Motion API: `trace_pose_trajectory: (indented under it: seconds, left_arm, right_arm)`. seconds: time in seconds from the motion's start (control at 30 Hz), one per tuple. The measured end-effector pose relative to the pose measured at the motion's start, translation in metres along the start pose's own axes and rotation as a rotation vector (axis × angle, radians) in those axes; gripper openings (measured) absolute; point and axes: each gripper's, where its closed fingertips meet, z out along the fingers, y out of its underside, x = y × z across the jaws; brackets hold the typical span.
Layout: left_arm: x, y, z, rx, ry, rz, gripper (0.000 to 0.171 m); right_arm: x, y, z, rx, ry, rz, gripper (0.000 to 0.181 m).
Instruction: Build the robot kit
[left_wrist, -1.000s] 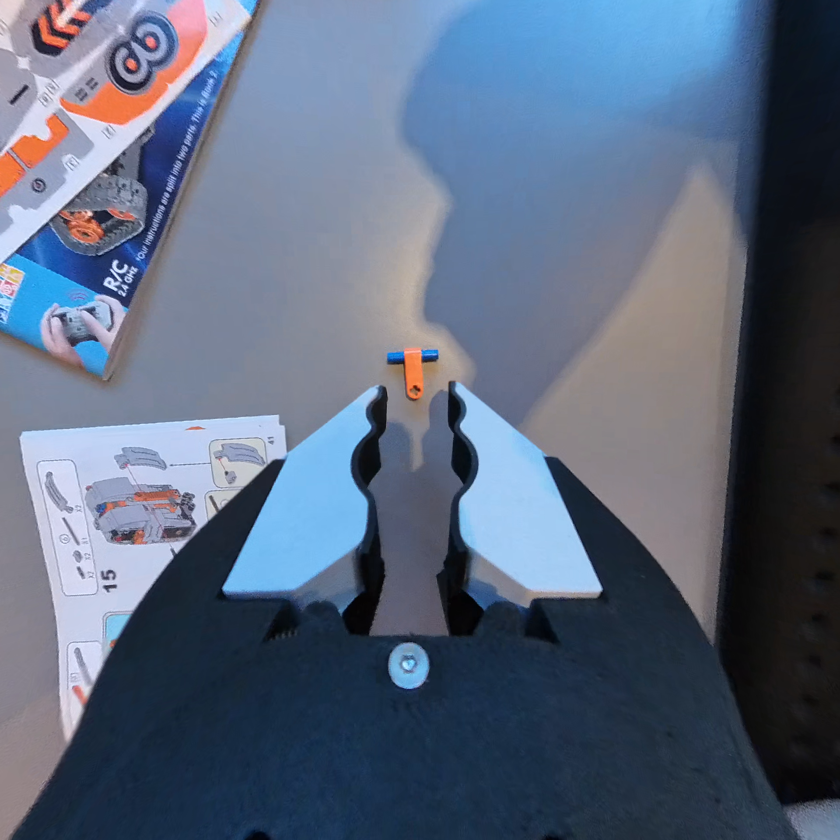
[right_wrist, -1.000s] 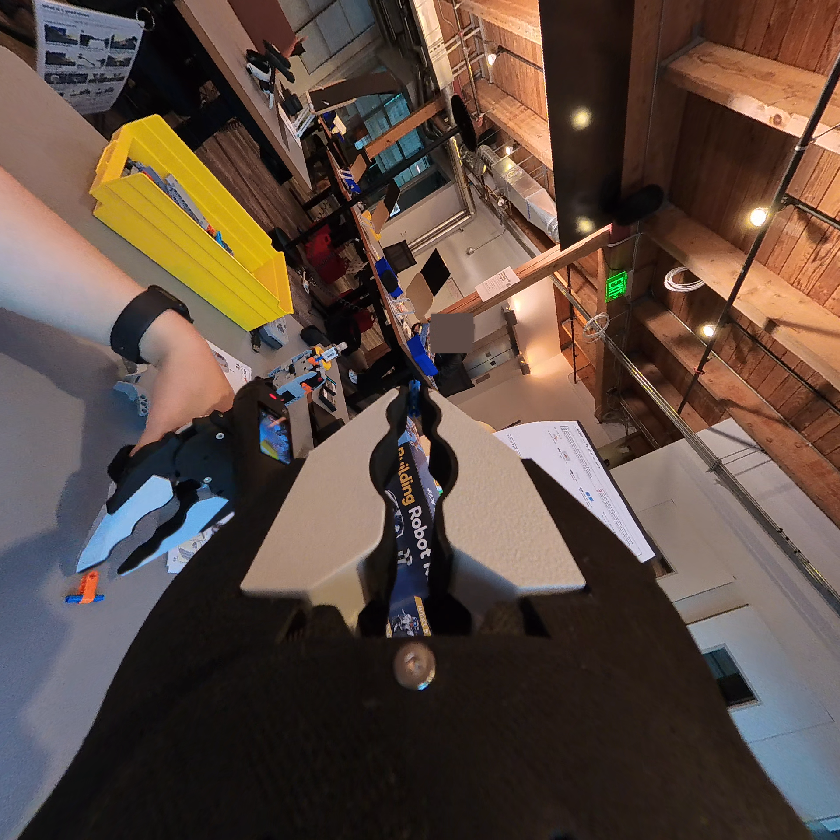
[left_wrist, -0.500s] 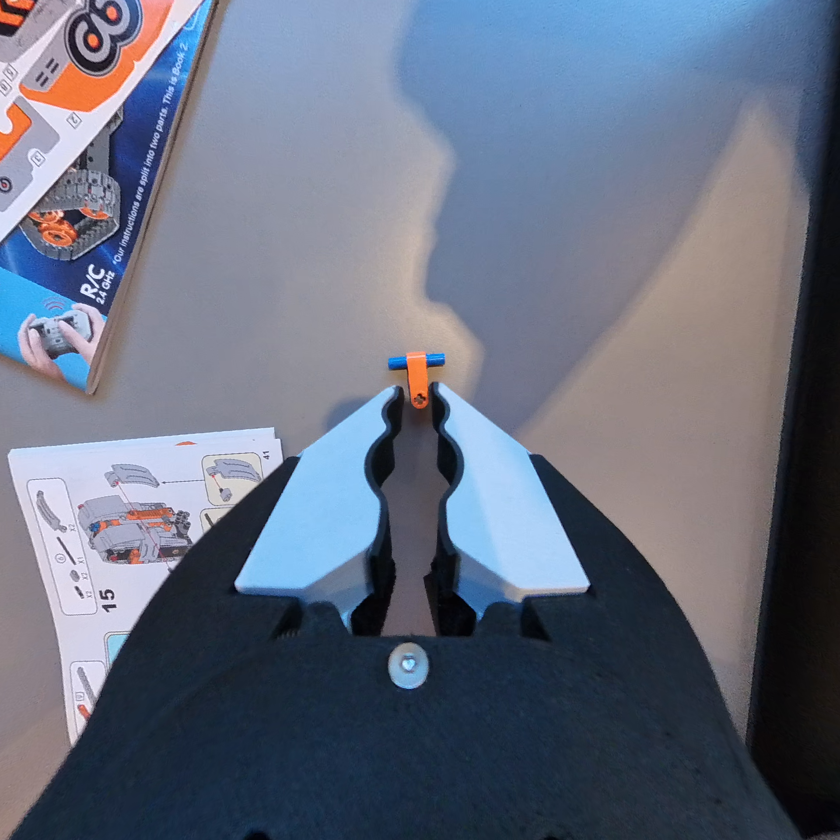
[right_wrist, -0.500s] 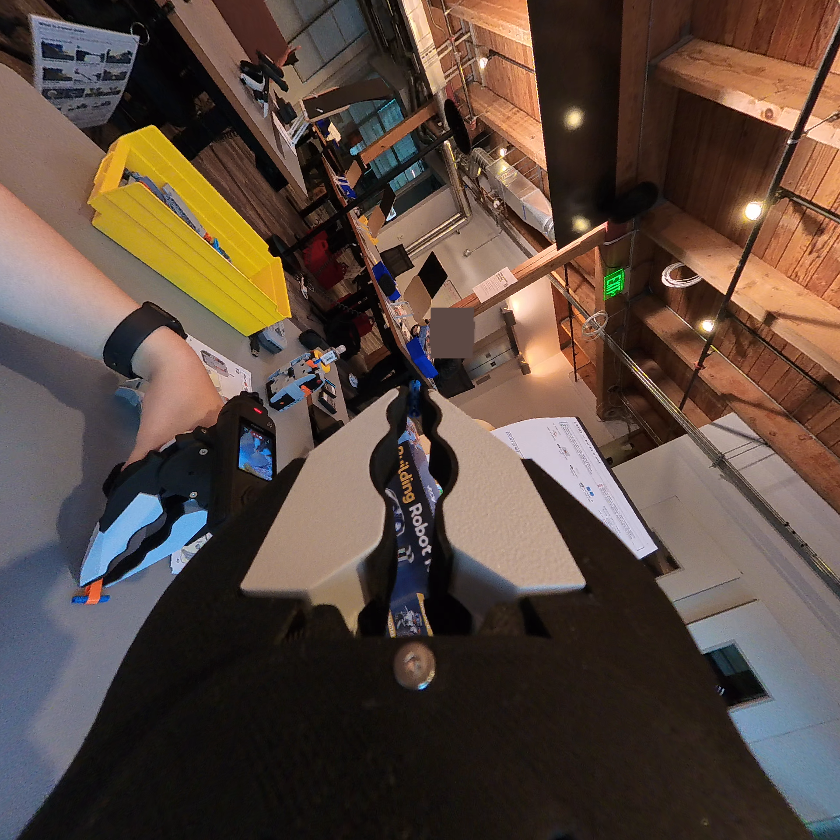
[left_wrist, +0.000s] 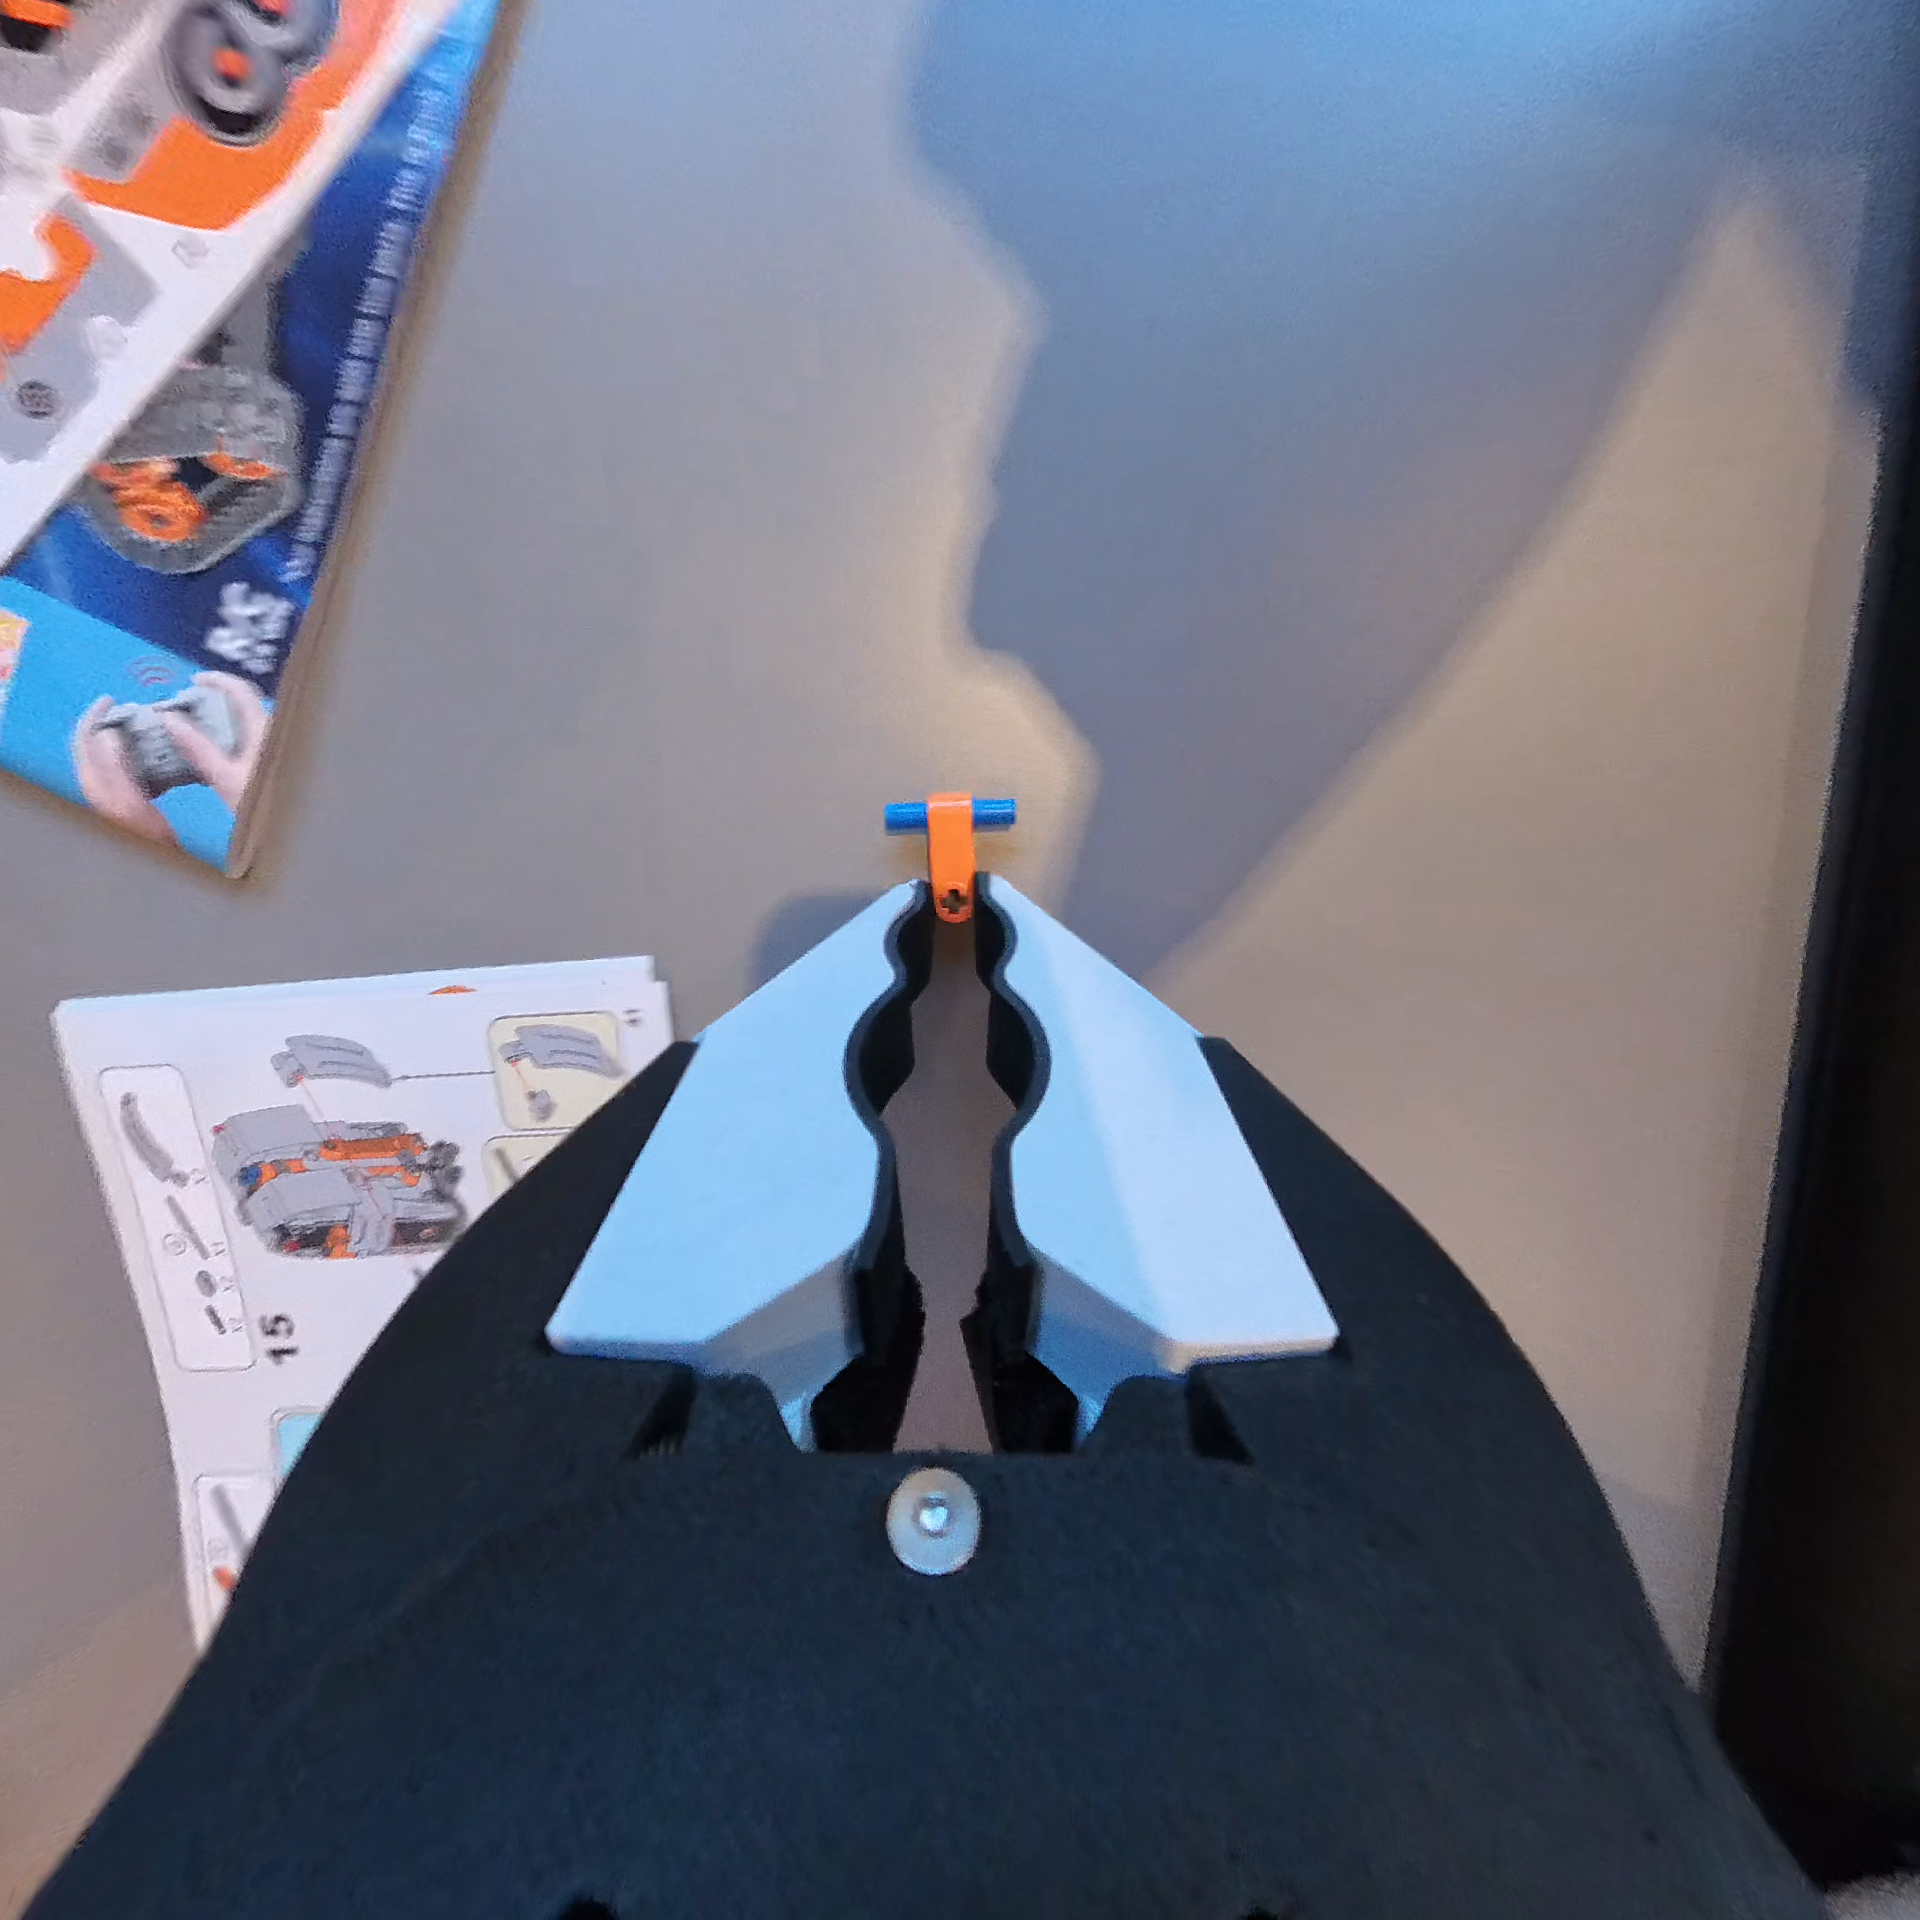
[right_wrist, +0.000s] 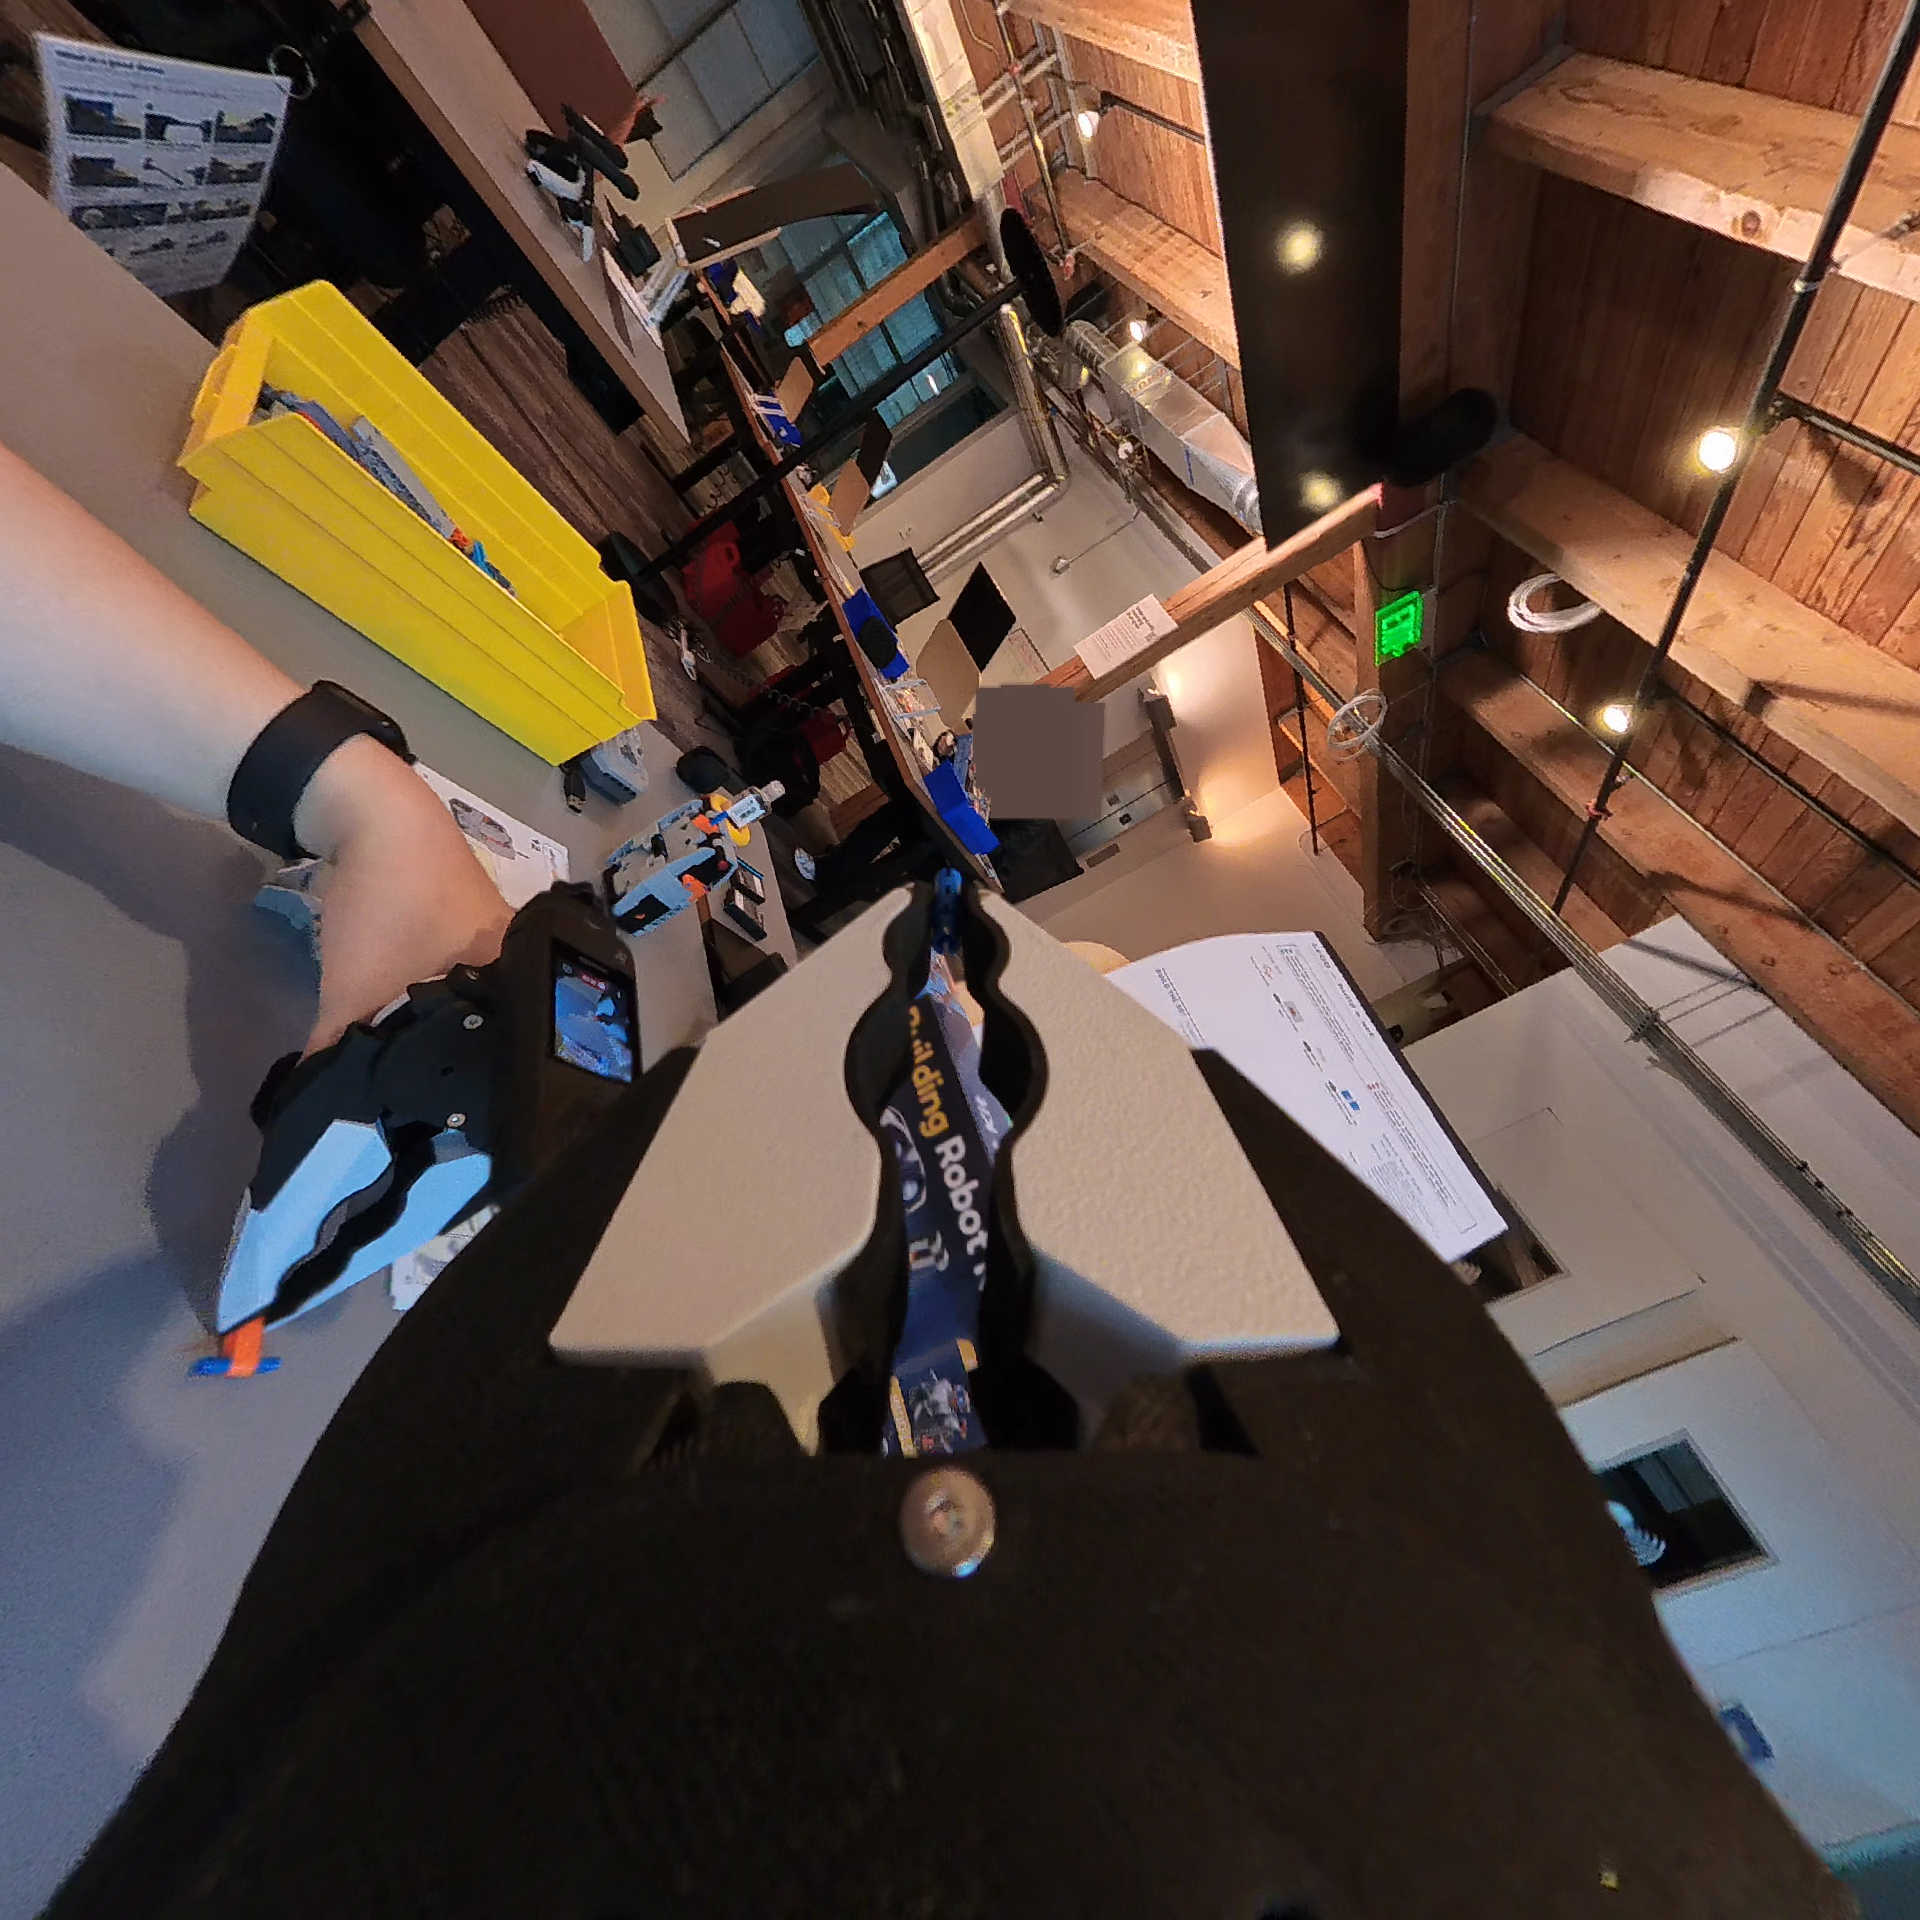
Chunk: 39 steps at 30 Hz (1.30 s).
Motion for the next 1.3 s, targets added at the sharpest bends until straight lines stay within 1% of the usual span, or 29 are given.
trace_pose_trajectory:
  seconds: [0.07,0.1,0.17,0.2,0.23,0.27,0.3,0.33,0.43,0.57,0.63,0.7,0.77,0.83,0.9,0.97,1.07,1.3]
  left_arm:
    - [-0.007,-0.014,-0.016,0.122,0.021,-0.071,0.005]
    - [-0.014,-0.023,-0.029,0.215,0.019,-0.122,0.005]
    - [-0.037,-0.04,-0.069,0.44,-0.009,-0.252,0.005]
    - [-0.048,-0.047,-0.096,0.571,-0.027,-0.317,0.005]
    - [-0.059,-0.053,-0.126,0.711,-0.054,-0.37,0.005]
    - [-0.068,-0.055,-0.156,0.844,-0.088,-0.404,0.005]
    - [-0.074,-0.054,-0.184,0.951,-0.134,-0.423,0.005]
    - [-0.078,-0.051,-0.208,1.026,-0.19,-0.429,0.005]
    - [-0.077,-0.041,-0.262,1.162,-0.319,-0.422,0.005]
    - [-0.059,-0.043,-0.307,1.269,-0.391,-0.39,0.005]
    - [-0.045,-0.051,-0.324,1.317,-0.422,-0.353,0.004]
    - [-0.028,-0.062,-0.336,1.369,-0.415,-0.317,0.005]
    - [-0.016,-0.072,-0.344,1.397,-0.425,-0.298,0.005]
    - [-0.007,-0.079,-0.345,1.389,-0.446,-0.292,0.005]
    - [0.002,-0.086,-0.345,1.369,-0.469,-0.272,0.005]
    - [0.009,-0.091,-0.346,1.354,-0.509,-0.246,0.005]
    - [0.016,-0.097,-0.345,1.33,-0.553,-0.219,0.005]
    - [0.024,-0.102,-0.345,1.328,-0.528,-0.215,0.005]
  right_arm:
    - [0.014,0.007,-0.001,-0.03,0.072,0.027,0.004]
    - [0.03,0.012,-0.004,-0.051,0.16,0.05,0.004]
    - [0.077,0.017,-0.025,-0.068,0.458,0.086,0.004]
    - [0.093,0.014,-0.04,-0.032,0.58,0.096,0.004]
    - [0.104,0.01,-0.053,0.007,0.664,0.112,0.003]
    - [0.109,0.009,-0.062,0.025,0.707,0.127,0.003]
    - [0.112,0.011,-0.066,0.022,0.726,0.137,0.003]
    - [0.113,0.014,-0.069,0.006,0.733,0.143,0.003]
    - [0.111,0.012,-0.066,-0.001,0.724,0.119,0.003]
    - [0.098,-0.001,-0.043,0.004,0.656,0.076,0.003]
    - [0.087,-0.009,-0.024,-0.012,0.606,0.022,0.003]
    - [0.069,-0.016,0.002,-0.037,0.535,-0.05,0.003]
    - [0.049,-0.019,0.03,-0.08,0.466,-0.125,0.003]
    - [0.029,-0.017,0.055,-0.133,0.4,-0.199,0.003]
    - [0.018,-0.011,0.07,-0.195,0.375,-0.267,0.004]
    - [0.012,-0.008,0.078,-0.218,0.359,-0.287,0.004]
    - [0.007,-0.013,0.083,-0.193,0.35,-0.273,0.004]
    - [0.003,-0.025,0.084,-0.162,0.354,-0.28,0.004]
